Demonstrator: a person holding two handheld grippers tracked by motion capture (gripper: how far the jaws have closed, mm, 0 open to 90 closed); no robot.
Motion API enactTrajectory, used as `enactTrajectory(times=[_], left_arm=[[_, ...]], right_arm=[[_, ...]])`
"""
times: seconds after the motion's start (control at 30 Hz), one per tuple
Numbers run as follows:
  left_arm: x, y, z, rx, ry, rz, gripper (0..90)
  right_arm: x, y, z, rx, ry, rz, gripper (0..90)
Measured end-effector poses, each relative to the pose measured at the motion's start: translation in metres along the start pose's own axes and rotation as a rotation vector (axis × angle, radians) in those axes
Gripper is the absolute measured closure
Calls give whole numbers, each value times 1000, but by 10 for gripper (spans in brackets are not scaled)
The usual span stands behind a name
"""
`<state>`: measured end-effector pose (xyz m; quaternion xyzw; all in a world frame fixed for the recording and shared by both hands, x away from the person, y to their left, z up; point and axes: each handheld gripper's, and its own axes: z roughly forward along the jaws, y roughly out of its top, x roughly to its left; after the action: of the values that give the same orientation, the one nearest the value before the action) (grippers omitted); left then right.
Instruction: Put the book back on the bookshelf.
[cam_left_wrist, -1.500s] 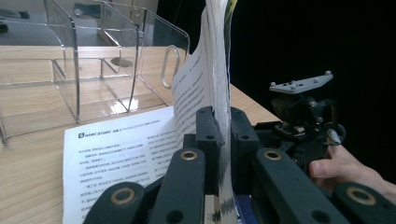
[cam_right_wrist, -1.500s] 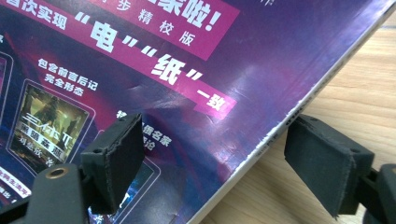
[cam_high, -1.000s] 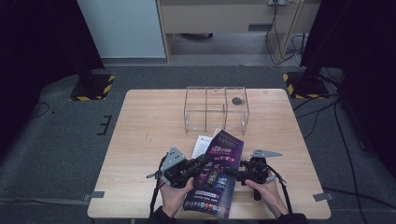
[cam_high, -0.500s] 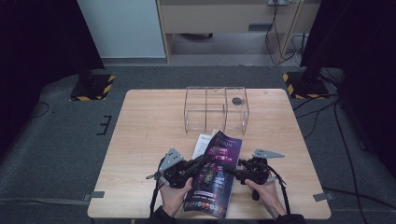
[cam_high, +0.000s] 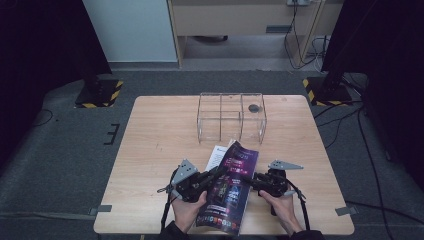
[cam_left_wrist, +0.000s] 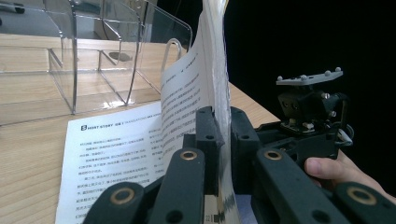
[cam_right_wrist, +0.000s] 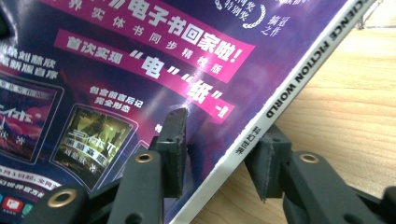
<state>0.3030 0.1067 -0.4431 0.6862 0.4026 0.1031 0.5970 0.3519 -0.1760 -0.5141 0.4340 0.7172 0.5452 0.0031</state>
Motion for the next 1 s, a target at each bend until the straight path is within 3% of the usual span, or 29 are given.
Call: enactTrajectory(times=[0.1,0.37,0.5,1.0], left_arm=[[1,0,0,-2,2,2,843],[11,0,-3,0,35,-11,838],[23,-2,-5,1,59,-36,838],[50,-16,-6,22,70,-90,807]], right_arm=[[0,1,-3,-2,2,31,680],[0,7,-10,-24,10,59,722],[3,13,-17,-40,12,45,739],[16,39,-37,-81,39,32,829]])
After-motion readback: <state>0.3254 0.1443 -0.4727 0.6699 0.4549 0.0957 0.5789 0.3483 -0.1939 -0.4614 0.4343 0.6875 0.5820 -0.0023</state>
